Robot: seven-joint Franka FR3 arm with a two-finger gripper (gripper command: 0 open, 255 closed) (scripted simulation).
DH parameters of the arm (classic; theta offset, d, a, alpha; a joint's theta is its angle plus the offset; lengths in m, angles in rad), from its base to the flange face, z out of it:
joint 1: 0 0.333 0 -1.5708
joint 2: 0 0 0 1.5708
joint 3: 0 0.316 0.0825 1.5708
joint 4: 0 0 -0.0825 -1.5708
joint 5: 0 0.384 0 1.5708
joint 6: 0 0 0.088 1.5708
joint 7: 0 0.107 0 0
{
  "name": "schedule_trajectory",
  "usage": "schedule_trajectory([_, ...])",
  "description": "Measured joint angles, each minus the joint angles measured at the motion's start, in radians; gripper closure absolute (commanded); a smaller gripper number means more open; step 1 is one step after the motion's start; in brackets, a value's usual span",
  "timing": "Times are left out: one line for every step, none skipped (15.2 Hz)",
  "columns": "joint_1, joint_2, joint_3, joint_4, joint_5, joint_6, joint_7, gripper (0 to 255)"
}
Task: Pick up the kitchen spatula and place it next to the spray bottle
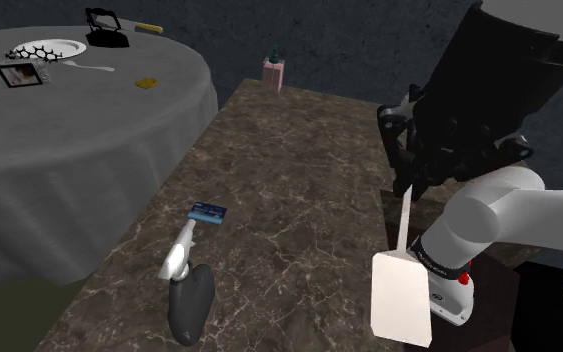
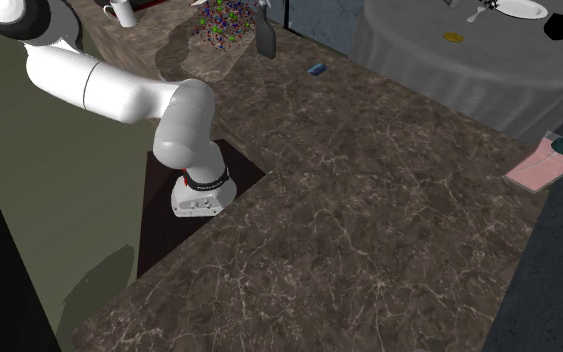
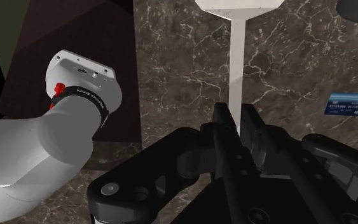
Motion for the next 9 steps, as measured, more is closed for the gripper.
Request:
schedule_trajectory([-0.009,0.007,0.022,0.023,0.016,-0.001,0.022,255])
schedule_trajectory([-0.021,0.019,0.045,0.057,0.032,-0.007,0.049,255])
schedule_trajectory([-0.032,0.029,0.068,0.087,0.047,-0.01,0.073,255])
schedule_trajectory([-0.038,0.029,0.091,0.103,0.066,-0.008,0.097,255])
schedule_trajectory([-0.057,0.041,0.123,0.138,0.085,-0.007,0.125,255])
schedule_trajectory([-0.074,0.055,0.147,0.177,0.098,-0.012,0.151,255])
schedule_trajectory([-0.088,0.064,0.169,0.205,0.111,-0.013,0.172,255])
schedule_trajectory([-0.095,0.067,0.188,0.229,0.125,-0.017,0.196,255])
schedule_trajectory([-0.11,0.072,0.215,0.262,0.142,-0.02,0.225,255])
